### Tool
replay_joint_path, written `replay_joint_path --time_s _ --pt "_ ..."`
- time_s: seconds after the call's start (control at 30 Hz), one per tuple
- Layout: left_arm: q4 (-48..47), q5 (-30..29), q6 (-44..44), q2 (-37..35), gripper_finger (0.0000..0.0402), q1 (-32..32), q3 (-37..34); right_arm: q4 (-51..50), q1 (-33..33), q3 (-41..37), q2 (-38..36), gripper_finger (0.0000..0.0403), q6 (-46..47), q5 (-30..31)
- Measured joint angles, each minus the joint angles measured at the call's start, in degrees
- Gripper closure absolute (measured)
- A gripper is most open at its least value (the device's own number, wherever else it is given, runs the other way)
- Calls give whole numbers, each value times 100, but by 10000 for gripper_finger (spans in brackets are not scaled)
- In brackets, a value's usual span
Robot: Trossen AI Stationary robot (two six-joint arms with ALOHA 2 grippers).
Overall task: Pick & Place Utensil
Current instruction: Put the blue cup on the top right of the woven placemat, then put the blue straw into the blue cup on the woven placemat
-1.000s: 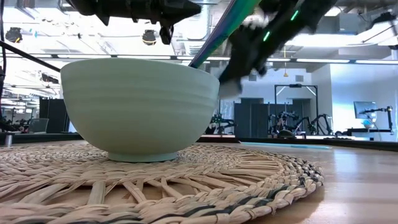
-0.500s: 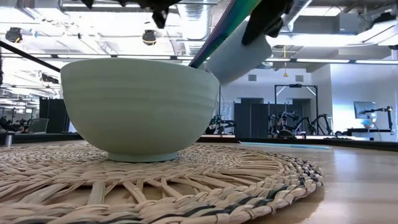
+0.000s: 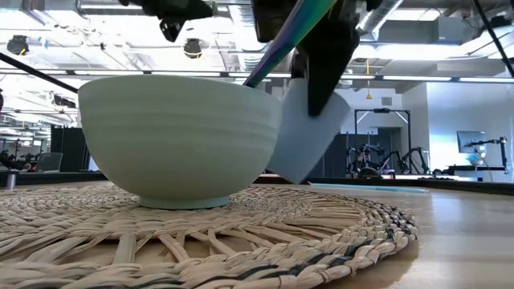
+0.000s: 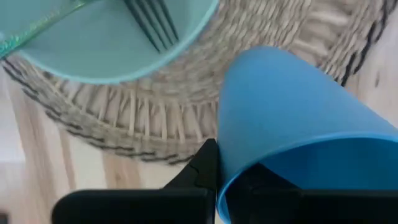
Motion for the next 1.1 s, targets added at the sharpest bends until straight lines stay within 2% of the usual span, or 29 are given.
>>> replay_joint_path --time_s 0.13,0.27,0.33,0.5,0.8,0.97,1.1 --pt "-13 0 0 22 393 0 -257 -652 -156 478 446 397 -92 -155" --pt "-3 -3 -2 22 396 0 -567 -775 -323 766 646 397 -151 -883" --pt "19 -77 -2 24 395 0 -677 -778 -363 812 685 395 -211 -1012" --pt "114 -131 -21 24 394 2 -879 -723 -386 809 658 365 -478 -750" --pt "205 -129 -185 26 392 2 -971 -524 -412 816 588 292 -493 -741" --pt "255 -129 -194 26 396 2 -971 -698 -423 1112 584 270 -450 -728" --pt "285 -129 -218 26 393 0 -971 -1058 -415 1640 576 263 -460 -728"
